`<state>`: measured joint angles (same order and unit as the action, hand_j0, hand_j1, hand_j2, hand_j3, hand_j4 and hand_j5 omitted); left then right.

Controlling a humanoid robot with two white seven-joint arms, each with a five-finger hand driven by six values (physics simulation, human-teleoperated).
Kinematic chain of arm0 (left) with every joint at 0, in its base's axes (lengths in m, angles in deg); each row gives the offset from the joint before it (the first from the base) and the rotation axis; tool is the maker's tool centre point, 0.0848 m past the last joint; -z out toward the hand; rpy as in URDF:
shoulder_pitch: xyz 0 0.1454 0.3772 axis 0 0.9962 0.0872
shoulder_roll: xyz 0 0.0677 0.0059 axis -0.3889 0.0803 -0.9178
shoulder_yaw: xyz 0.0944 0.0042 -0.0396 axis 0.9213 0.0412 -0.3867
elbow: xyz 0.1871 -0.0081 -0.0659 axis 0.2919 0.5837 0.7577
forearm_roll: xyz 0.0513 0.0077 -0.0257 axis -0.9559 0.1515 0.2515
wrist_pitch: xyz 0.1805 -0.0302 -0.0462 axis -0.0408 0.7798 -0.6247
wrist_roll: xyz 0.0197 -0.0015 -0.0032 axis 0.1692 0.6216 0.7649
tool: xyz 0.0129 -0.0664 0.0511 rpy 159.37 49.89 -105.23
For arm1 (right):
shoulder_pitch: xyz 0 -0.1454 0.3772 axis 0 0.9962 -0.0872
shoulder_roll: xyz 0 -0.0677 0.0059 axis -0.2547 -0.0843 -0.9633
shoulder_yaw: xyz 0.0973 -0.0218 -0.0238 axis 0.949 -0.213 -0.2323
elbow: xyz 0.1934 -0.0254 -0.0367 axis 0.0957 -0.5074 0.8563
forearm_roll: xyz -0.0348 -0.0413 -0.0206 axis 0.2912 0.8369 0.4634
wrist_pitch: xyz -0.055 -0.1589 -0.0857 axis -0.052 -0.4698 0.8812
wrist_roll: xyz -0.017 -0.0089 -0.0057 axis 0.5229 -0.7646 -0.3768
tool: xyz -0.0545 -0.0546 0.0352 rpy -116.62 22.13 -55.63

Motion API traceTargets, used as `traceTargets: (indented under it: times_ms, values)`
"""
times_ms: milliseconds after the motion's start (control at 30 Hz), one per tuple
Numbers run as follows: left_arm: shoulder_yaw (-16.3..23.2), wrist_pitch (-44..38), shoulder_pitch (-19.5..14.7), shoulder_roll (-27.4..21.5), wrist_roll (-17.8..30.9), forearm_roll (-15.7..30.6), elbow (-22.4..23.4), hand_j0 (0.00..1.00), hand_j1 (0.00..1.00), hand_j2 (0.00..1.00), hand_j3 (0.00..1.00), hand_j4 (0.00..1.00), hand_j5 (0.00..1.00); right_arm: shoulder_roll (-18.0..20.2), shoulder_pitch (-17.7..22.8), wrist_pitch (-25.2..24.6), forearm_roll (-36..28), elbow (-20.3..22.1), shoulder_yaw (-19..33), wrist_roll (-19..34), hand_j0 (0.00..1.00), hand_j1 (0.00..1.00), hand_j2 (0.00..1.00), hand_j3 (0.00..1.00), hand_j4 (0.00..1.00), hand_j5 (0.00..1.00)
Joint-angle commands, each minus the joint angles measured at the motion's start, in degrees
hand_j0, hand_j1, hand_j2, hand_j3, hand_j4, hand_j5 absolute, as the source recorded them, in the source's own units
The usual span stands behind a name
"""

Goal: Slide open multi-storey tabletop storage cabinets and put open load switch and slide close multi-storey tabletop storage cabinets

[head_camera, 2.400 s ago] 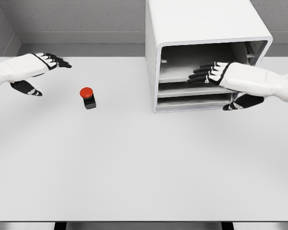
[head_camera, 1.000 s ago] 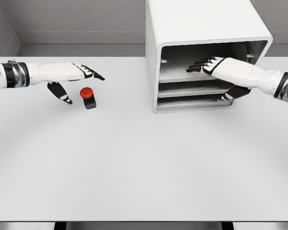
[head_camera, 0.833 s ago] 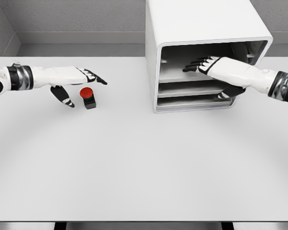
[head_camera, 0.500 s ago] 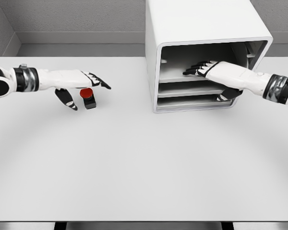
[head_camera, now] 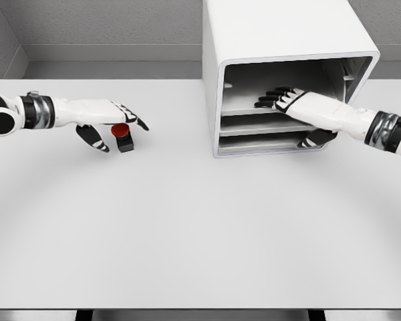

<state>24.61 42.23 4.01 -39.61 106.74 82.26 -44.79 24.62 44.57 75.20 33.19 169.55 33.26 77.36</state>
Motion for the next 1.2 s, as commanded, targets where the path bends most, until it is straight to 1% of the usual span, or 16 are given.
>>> traceTargets:
  times_ms: [0,100,200,267,333,433,467,533,633,700,733,833,867,1000,1067,1167]
  values:
    - [0.27,-0.05,0.00,1.01,-0.04,0.31,0.89,0.85,0.85,0.85,0.85,0.85,0.85,0.26,0.09,1.28,-1.04,2.87,-0.50,0.43,1.00,1.00,1.00,1.00,1.00,1.00]
    - [0.27,-0.05,0.00,1.01,-0.04,0.31,1.06,0.83,0.83,0.83,0.83,0.83,0.83,3.43,1.06,1.28,-3.33,6.21,-0.33,0.43,1.00,1.00,1.00,1.00,1.00,1.00]
    - [0.27,-0.05,0.00,1.01,-0.04,0.22,1.15,0.82,0.82,0.82,0.82,0.82,0.82,4.75,2.02,1.28,-4.91,8.49,0.02,0.43,1.00,1.00,1.00,1.00,1.00,1.00]
    - [0.27,-0.05,0.00,1.01,-0.04,0.22,1.41,0.77,0.77,0.77,0.77,0.77,0.77,6.68,3.08,1.28,-6.84,10.78,0.73,0.43,1.00,1.00,1.00,1.00,1.00,1.00]
    - [0.27,-0.05,0.00,1.01,-0.04,0.22,1.41,0.72,0.72,0.72,0.72,0.72,0.72,7.21,3.96,1.28,-6.93,11.83,1.25,0.43,1.00,1.00,1.00,1.00,1.00,1.00]
    - [0.36,-0.05,-0.09,0.92,-0.04,0.22,1.68,0.72,0.72,0.72,0.72,0.72,0.72,9.40,4.92,1.28,-8.87,13.68,2.31,0.52,1.00,1.00,1.00,1.00,1.00,1.00]
    - [0.27,-0.05,-0.09,1.01,-0.04,0.22,2.11,0.68,0.68,0.68,0.68,0.68,0.68,9.76,5.01,1.28,-8.95,14.12,2.48,0.52,1.00,1.00,1.00,1.00,1.00,1.00]
    - [0.27,-0.05,-0.09,1.01,-0.04,0.22,2.20,0.66,0.66,0.66,0.66,0.66,0.66,10.72,6.06,1.28,-10.44,15.08,2.84,0.52,1.00,1.00,1.00,1.00,1.00,1.00]
    - [0.36,-0.05,-0.09,1.09,0.05,0.22,2.64,0.63,0.63,0.63,0.63,0.63,0.63,17.49,8.09,1.28,-16.95,15.96,3.54,0.25,1.00,1.00,1.00,1.00,1.00,1.00]
    - [0.36,-0.05,-0.09,1.27,0.05,0.22,2.64,0.60,0.60,0.60,0.60,0.60,0.60,24.08,9.93,1.28,-24.59,16.14,3.45,-0.45,1.00,1.00,1.00,1.00,1.00,1.00]
    - [0.36,-0.05,-0.09,1.62,0.05,0.22,2.82,0.60,0.60,0.60,0.60,0.60,0.60,26.28,10.20,1.28,-26.97,16.14,3.45,-0.54,1.00,1.00,1.00,1.00,1.00,1.00]
    - [0.36,-0.05,-0.09,1.71,0.05,0.22,2.82,0.54,0.54,0.54,0.54,0.54,0.54,27.69,10.99,1.28,-30.40,16.23,3.36,-1.77,1.00,1.00,1.00,1.00,1.00,1.00]
    - [0.36,-0.05,-0.09,1.71,0.05,0.22,2.82,0.52,0.52,0.52,0.52,0.52,0.52,28.04,11.16,1.28,-30.66,16.23,3.28,-2.73,1.00,1.00,1.00,1.00,1.00,1.00]
    - [0.36,-0.05,-0.18,1.71,0.14,-0.13,2.73,0.45,0.45,0.45,0.45,0.45,0.45,28.48,11.69,1.28,-31.10,16.32,3.19,-2.82,1.00,1.00,1.00,1.00,1.00,1.00]
    - [0.36,-0.05,-0.53,1.71,0.14,-0.13,2.64,0.42,0.42,0.42,0.42,0.42,0.42,28.57,11.78,1.28,-31.10,16.32,3.19,-2.82,1.00,1.00,1.00,1.00,1.00,1.00]
    - [0.27,-0.05,-0.97,1.89,0.14,-0.13,2.03,0.42,0.42,0.42,0.42,0.42,0.42,28.57,11.78,1.28,-31.10,16.32,3.19,-2.82,1.00,1.00,1.00,1.00,1.00,1.00]
